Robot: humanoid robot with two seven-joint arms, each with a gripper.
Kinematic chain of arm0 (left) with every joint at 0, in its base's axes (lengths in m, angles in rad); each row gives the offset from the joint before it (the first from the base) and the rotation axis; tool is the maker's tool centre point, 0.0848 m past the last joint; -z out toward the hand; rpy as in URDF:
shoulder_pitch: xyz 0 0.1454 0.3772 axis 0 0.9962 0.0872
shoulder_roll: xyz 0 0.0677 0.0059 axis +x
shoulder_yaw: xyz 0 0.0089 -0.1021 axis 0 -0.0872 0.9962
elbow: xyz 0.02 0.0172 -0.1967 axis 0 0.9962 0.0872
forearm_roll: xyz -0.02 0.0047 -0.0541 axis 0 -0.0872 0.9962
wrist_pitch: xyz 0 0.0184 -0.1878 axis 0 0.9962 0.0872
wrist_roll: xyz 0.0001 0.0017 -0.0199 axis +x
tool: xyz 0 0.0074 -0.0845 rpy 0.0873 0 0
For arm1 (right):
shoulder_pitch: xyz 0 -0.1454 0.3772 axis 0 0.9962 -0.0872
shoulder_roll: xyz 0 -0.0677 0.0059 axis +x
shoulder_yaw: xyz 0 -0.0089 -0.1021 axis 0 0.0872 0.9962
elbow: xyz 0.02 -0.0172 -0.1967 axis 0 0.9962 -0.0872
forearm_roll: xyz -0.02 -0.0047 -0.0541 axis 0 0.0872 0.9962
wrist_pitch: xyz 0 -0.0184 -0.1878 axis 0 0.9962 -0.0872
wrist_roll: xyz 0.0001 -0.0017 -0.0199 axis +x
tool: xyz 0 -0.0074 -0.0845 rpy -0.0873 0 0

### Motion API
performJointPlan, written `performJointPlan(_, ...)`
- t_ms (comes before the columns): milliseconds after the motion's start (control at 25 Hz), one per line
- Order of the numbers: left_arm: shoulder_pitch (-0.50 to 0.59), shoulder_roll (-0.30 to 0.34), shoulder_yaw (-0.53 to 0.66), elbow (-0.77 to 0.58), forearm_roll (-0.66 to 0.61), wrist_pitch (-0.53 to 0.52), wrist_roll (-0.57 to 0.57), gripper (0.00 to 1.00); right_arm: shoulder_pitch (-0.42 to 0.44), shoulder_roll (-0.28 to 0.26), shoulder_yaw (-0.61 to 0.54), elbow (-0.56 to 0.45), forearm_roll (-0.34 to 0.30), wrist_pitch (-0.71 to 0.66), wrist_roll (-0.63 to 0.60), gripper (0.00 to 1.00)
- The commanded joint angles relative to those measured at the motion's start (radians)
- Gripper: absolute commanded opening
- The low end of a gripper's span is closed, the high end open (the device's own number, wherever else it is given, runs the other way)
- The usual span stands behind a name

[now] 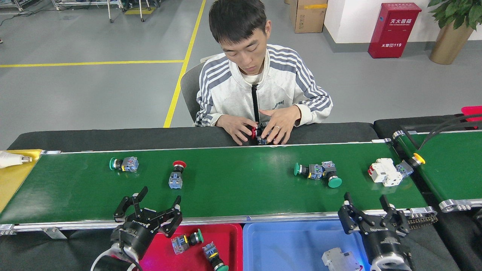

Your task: Pick switch part from conveyor to tray

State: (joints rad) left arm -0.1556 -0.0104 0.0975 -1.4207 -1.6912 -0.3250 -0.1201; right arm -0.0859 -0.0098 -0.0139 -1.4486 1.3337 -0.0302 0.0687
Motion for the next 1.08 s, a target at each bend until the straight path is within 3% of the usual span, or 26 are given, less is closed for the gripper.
performJointPlan(0, -0.042, 0.007, 0.002, 0.040, -0.002, 0.017, 0.002, 1.00, -0.054, -0.002, 0.026, 0.040, 0.002, 0.021, 0.008, 0.99)
performJointPlan(160, -0.114, 0.010, 0.005, 0.155, -0.002, 0.026, 0.002, 1.00, -0.166, -0.002, 0.132, 0.168, -0.001, 0.105, 0.008, 0.99)
performJointPlan(321, -0.200, 0.013, -0.002, 0.278, -0.002, 0.119, 0.002, 1.00, -0.253, 0.022, 0.198, 0.293, -0.004, 0.142, 0.008, 0.99)
performJointPlan(401, -0.231, 0.013, 0.004, 0.332, -0.001, 0.141, 0.004, 0.93, -0.288, 0.037, 0.226, 0.347, -0.002, 0.156, 0.006, 0.96)
performJointPlan(441, -0.240, 0.013, 0.005, 0.347, -0.001, 0.152, 0.005, 0.76, -0.302, 0.042, 0.236, 0.367, -0.004, 0.164, 0.006, 0.91)
performJointPlan(481, -0.242, 0.013, 0.005, 0.352, 0.001, 0.156, 0.007, 0.48, -0.311, 0.044, 0.241, 0.375, -0.004, 0.167, 0.006, 0.81)
performJointPlan(521, -0.239, 0.015, 0.004, 0.350, 0.013, 0.149, 0.007, 0.14, -0.316, 0.042, 0.247, 0.378, -0.004, 0.168, 0.006, 0.62)
performJointPlan(601, -0.237, 0.013, 0.013, 0.350, 0.051, 0.146, 0.008, 0.02, -0.318, 0.037, 0.252, 0.382, -0.004, 0.161, 0.006, 0.23)
performJointPlan(681, -0.231, 0.016, 0.004, 0.347, 0.096, 0.146, 0.008, 0.00, -0.318, 0.033, 0.252, 0.382, -0.004, 0.161, 0.008, 0.10)
performJointPlan(801, -0.186, 0.016, -0.013, 0.276, 0.100, 0.112, 0.008, 0.01, -0.313, 0.031, 0.252, 0.378, -0.007, 0.159, 0.006, 0.03)
performJointPlan(962, 0.051, 0.044, -0.036, -0.053, 0.099, -0.175, 0.004, 0.03, -0.288, 0.031, 0.252, 0.323, -0.008, 0.151, 0.000, 0.02)
performJointPlan(1042, 0.188, 0.064, -0.027, -0.225, 0.108, -0.342, 0.004, 0.16, -0.242, 0.030, 0.264, 0.234, -0.007, 0.101, -0.003, 0.02)
